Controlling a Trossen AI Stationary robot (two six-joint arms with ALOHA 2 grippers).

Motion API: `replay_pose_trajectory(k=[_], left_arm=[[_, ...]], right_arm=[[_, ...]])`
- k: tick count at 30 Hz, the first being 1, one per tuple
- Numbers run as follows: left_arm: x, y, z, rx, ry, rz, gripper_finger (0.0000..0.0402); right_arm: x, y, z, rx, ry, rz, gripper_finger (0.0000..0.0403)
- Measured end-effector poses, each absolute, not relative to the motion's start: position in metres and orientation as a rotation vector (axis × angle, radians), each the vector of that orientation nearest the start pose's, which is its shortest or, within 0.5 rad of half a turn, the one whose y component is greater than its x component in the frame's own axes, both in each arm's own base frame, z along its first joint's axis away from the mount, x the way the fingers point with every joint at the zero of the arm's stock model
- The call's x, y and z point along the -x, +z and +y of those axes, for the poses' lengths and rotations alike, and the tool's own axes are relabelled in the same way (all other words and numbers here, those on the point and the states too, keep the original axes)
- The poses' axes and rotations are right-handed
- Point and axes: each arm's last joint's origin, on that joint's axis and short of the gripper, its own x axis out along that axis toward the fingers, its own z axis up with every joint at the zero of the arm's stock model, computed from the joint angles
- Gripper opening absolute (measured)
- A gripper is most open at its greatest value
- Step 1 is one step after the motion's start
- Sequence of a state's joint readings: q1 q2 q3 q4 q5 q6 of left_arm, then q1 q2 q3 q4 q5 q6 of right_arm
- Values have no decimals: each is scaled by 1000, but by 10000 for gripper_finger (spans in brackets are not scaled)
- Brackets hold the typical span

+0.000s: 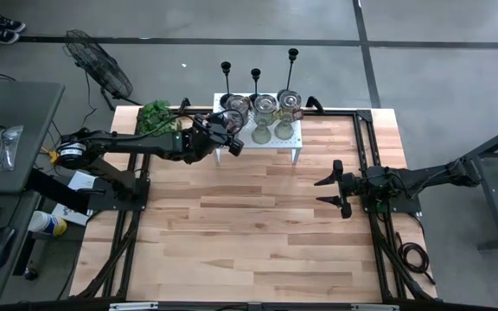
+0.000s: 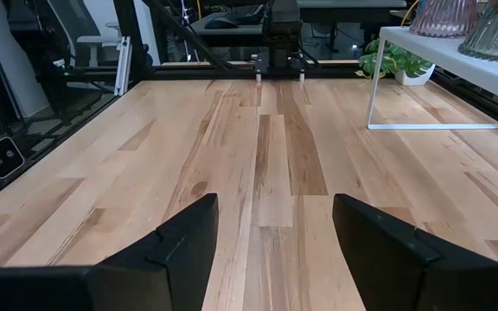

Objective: Pick & Place candle stick holders
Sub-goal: Put the pink glass candle holder on the shelf, then return to Home Position

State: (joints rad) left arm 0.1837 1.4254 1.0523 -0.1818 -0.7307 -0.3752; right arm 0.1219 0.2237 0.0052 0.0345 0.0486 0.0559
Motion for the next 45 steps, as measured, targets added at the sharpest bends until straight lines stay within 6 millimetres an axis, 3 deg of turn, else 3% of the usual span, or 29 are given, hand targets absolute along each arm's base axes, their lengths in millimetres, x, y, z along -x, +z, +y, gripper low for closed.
replay_pose_trajectory(k=[22,35,45], left_arm=[[-297,285,76,152,1036,371,186],[-299,287,76,104,998,384,263],[-300,291,77,81,1007,355,270]], right_arm=[[-109,150,12,-40,68,185,221],[-109,150,12,-40,68,185,221],[-109,150,12,-40,68,185,221]])
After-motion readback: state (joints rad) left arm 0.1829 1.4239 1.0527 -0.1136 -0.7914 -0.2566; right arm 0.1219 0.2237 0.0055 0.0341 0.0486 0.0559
